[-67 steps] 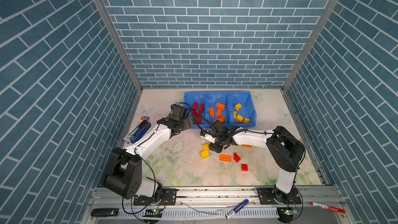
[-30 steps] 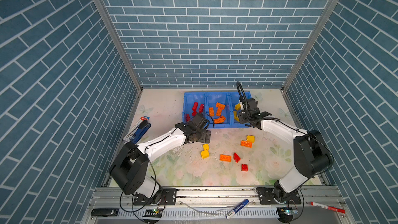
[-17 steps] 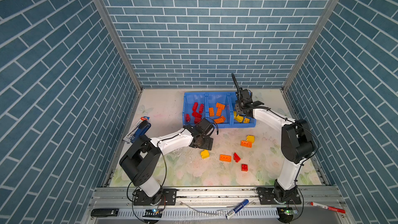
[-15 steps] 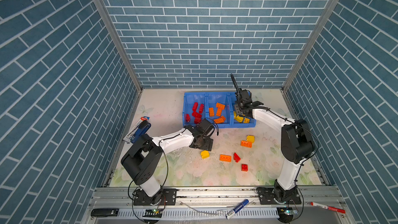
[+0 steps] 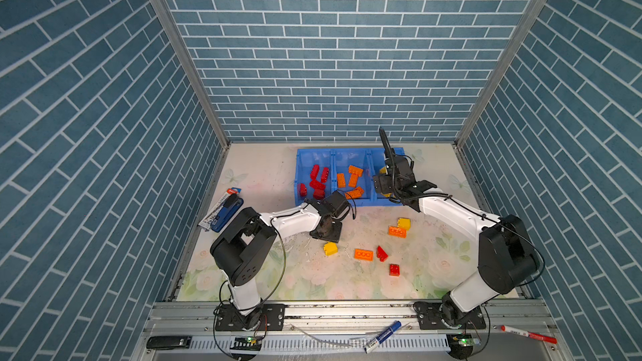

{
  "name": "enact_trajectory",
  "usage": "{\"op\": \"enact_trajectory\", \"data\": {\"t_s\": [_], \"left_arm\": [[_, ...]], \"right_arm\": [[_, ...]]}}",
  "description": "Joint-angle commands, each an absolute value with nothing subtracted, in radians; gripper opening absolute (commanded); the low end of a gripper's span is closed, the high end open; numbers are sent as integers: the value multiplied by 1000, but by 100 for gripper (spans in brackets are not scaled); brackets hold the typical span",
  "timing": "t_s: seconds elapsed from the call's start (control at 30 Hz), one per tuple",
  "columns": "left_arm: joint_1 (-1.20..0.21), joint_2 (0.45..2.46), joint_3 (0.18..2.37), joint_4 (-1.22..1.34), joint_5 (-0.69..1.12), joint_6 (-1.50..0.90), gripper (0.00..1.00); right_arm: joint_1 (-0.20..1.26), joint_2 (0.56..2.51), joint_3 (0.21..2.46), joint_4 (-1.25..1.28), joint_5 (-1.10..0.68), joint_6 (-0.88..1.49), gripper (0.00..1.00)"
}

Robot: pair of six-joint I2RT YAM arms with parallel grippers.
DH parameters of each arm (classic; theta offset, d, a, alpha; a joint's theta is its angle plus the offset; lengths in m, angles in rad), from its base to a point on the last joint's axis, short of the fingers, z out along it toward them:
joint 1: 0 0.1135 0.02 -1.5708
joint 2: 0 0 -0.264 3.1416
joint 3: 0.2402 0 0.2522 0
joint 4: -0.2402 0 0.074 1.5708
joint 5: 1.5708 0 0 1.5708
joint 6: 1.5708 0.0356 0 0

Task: Sort the legos into containers by color
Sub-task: Pick up the lego from the center of the table, then place the lego in the container.

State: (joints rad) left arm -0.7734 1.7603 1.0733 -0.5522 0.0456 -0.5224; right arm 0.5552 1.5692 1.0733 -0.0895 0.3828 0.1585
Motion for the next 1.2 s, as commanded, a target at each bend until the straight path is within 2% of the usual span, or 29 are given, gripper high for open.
{"op": "enact_trajectory", "data": {"t_s": [0.0,0.13,0.27,0.57,0.87,1.17], "left_arm": [[-781,1771,1089,-579,40,-512,42],[-784,1765,1092,-575,38,-509,31],[-787,1746,1098,-563,40,-507,26],[-787,1685,1228,-449,72,-462,24],[-787,1931,1630,-355,154,-397,24],[-785,2211,1996,-357,17,-463,28]], "right_arm": [[552,1504,987,64,431,252,99],[551,1464,967,56,494,265,99],[545,1436,955,40,498,276,99],[466,1321,824,104,517,456,99],[441,1190,738,65,580,474,99],[436,1114,714,-164,538,488,99]]}}
